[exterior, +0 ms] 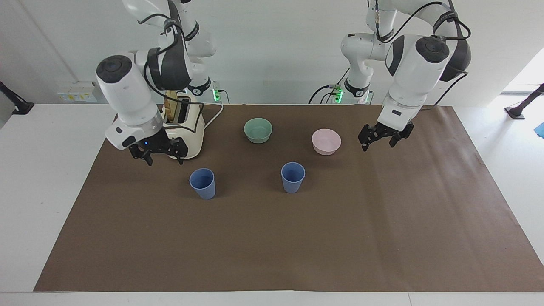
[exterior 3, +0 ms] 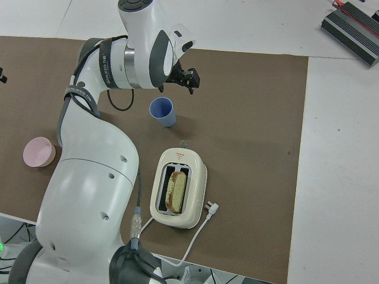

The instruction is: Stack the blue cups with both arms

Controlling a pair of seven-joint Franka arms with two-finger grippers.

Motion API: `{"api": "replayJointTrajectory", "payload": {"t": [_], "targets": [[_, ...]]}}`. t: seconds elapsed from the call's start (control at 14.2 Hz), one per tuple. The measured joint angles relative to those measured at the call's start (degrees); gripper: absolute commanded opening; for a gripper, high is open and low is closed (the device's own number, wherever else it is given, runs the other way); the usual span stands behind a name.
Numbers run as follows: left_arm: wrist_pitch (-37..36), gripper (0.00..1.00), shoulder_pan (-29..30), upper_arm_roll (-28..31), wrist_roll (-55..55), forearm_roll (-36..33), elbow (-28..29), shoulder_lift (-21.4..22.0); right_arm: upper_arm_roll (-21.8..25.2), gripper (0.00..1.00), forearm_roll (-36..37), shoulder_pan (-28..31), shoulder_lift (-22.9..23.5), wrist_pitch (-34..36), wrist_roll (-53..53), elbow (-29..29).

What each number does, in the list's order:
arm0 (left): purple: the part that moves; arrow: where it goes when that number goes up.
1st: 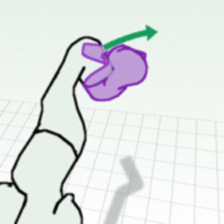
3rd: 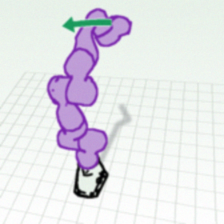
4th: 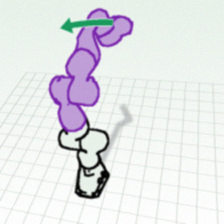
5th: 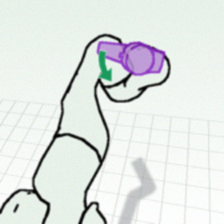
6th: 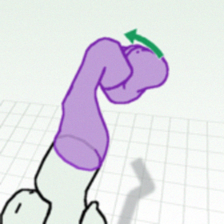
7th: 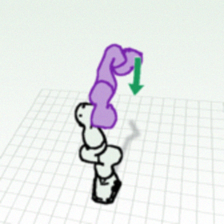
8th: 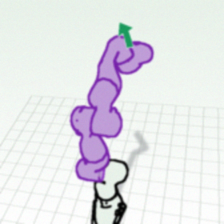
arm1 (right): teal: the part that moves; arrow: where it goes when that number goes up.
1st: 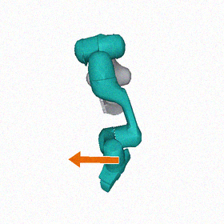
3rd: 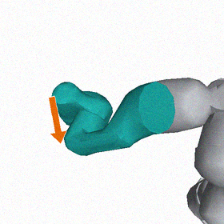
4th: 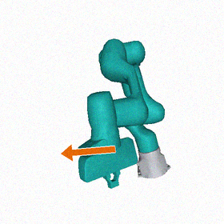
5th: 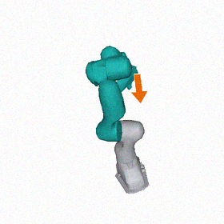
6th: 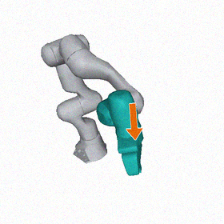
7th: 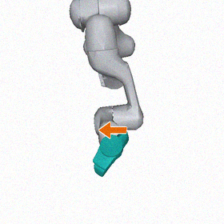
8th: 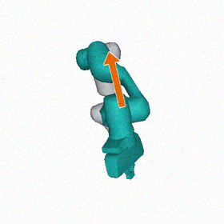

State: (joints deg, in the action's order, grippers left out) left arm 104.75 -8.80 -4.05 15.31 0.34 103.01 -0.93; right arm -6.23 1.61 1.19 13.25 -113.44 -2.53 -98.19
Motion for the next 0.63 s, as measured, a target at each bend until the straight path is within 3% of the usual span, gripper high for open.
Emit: {"api": "replayJointTrajectory", "payload": {"t": [0.14,0.56,0.63], "targets": [[-2.6,1.00,2.6,0.0,-6.3,0.0,0.0,1.5,0.0,1.00,0.0,-1.1,2.0,-4.2,0.0,-2.5],[-6.4,1.00,8.4,0.2,-20.7,0.0,-0.1,4.5,0.0,1.00,0.0,-1.9,4.4,-5.9,0.0,-5.3],[-7.0,1.00,9.2,0.2,-22.5,0.0,-0.4,5.1,0.0,0.89,0.0,-1.9,4.4,-6.6,0.0,-6.0]]}}
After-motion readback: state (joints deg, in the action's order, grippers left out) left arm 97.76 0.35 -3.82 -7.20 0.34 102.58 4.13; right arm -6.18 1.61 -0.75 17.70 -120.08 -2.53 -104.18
